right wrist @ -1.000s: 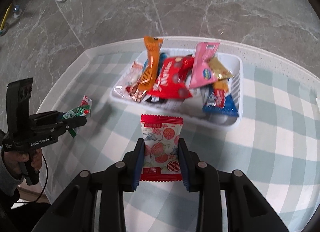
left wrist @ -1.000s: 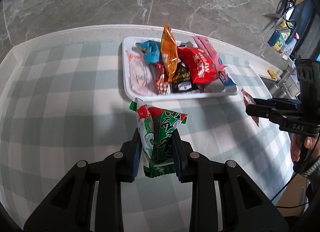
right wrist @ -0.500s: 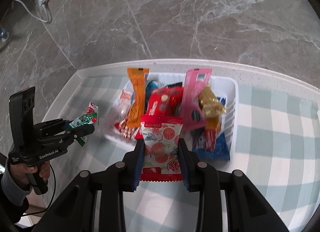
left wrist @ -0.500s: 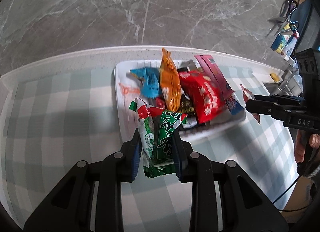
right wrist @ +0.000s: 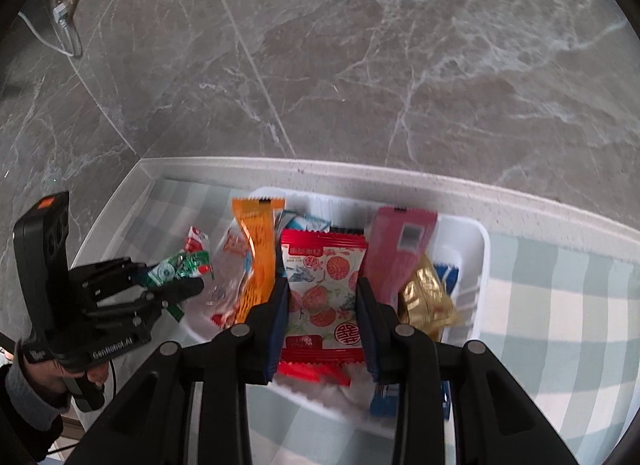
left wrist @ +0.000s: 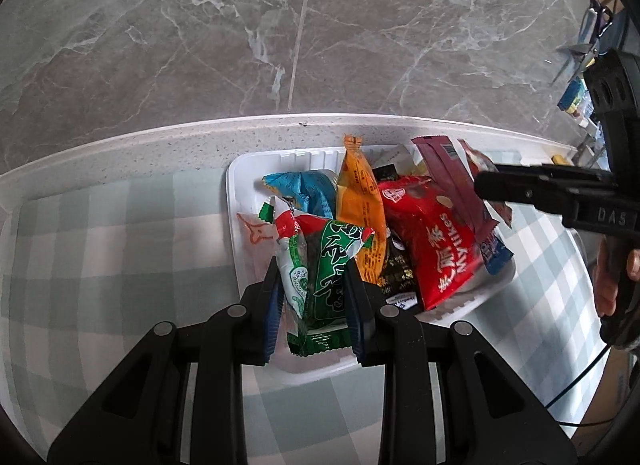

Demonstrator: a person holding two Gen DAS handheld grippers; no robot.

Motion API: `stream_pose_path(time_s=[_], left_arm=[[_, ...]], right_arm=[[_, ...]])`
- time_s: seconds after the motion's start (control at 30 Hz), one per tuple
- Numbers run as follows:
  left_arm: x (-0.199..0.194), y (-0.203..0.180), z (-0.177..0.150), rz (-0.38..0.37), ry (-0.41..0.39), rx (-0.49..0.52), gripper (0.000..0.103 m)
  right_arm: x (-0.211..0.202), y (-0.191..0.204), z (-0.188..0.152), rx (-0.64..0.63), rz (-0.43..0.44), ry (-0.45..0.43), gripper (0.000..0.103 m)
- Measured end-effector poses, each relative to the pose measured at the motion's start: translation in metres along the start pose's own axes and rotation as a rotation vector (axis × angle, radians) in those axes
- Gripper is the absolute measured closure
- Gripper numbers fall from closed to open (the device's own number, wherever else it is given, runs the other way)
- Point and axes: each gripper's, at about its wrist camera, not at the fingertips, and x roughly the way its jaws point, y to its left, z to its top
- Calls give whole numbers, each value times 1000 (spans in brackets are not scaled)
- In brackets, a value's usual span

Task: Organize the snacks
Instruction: 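Carry the green and red-white packets over the white tray, then open both grippers to drop the packets into the tray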

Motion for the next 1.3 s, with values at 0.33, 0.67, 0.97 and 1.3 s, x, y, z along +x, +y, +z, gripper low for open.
stream_pose_path(time_s=[0.33, 0.67, 0.97, 1.3], left_arm=[[17, 5, 1, 4, 4, -12, 77], [32, 6, 3, 9, 15, -18, 77], [48, 7, 4, -12, 43, -55, 74], [39, 12, 6, -51, -21, -92, 42]], right_arm=[[24, 2, 22, -19, -7, 21, 68], [43, -2, 31, -28, -23, 45, 68], [54, -4, 33, -28, -39, 66, 65], [37, -1, 28, -14, -25, 11, 57]])
